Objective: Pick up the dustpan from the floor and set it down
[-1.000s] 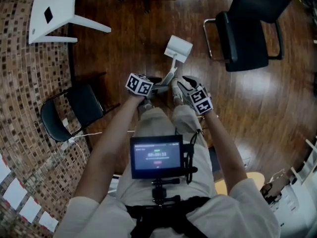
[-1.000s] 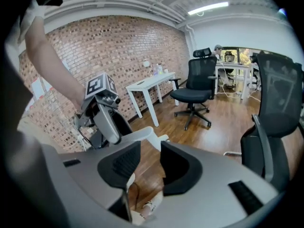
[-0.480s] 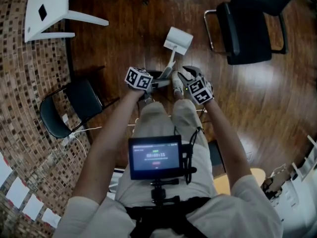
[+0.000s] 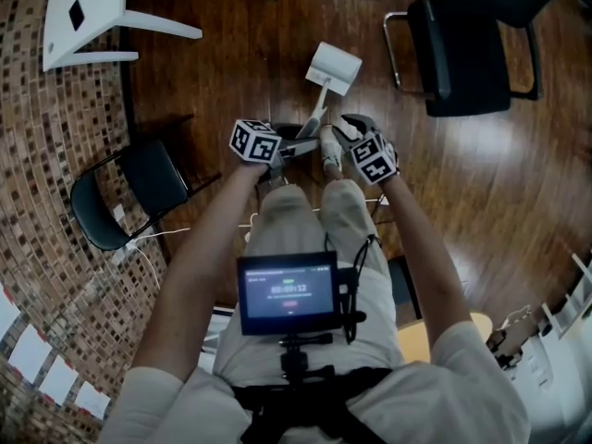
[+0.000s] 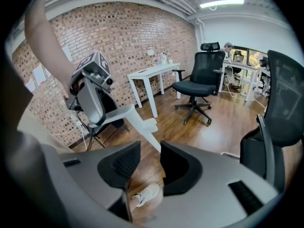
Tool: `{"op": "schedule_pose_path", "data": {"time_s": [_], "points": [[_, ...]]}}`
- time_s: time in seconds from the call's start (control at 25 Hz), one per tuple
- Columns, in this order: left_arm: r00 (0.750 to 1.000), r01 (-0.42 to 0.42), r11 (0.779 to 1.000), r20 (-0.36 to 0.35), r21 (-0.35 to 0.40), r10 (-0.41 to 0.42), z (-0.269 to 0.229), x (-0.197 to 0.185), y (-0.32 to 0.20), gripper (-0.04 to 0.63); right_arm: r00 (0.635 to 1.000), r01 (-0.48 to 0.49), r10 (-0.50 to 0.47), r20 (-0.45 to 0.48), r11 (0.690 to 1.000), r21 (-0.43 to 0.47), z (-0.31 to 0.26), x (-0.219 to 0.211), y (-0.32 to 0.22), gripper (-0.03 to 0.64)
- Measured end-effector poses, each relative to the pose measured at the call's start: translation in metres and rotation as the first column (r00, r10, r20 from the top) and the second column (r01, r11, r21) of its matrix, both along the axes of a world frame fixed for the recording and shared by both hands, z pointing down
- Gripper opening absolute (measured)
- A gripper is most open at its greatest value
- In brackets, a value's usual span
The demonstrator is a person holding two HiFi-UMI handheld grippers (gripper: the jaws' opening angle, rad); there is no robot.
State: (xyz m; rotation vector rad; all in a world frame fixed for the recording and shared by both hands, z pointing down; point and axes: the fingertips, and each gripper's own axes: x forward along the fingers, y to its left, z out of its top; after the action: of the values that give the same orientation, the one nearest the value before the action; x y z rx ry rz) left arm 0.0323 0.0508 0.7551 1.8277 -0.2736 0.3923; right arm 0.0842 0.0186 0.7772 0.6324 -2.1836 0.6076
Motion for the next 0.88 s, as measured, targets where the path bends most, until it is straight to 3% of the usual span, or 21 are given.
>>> {"op": "schedule_pose_path", "data": {"time_s": [0.28,0.4,0.6,0.88], "points": [[1.000,0.025,1.000,0.014,0.008,-0.025,0.003,-0.002,-0.001,0.132,1.000,-0.001,0.001,-0.014,1.000,-0.019,0.012,0.001,0.003,0.164],[0.998,0.038,0.999,0.049,0.024,-0.039,0.008,-0.006,-0.003,0.080,1.000,-0.004,0.003,-0.016,1.000,-0.022,0.014,0.002,0.004,0.163],[0.995,0.051,0.996,0.076,0.070,-0.057,0.007,-0.006,-0.009,0.078,1.000,-0.004,0.004,-0.026,1.000,-0.024,0.017,0.005,0.006,0.164],[0.994,0.088,0.992,0.060,0.086,-0.093,0.001,0.003,-0.014,0.080,0.999,-0.021,0.020,-0.038,1.000,-0.020,0.018,0.012,0.007,0.163]]}}
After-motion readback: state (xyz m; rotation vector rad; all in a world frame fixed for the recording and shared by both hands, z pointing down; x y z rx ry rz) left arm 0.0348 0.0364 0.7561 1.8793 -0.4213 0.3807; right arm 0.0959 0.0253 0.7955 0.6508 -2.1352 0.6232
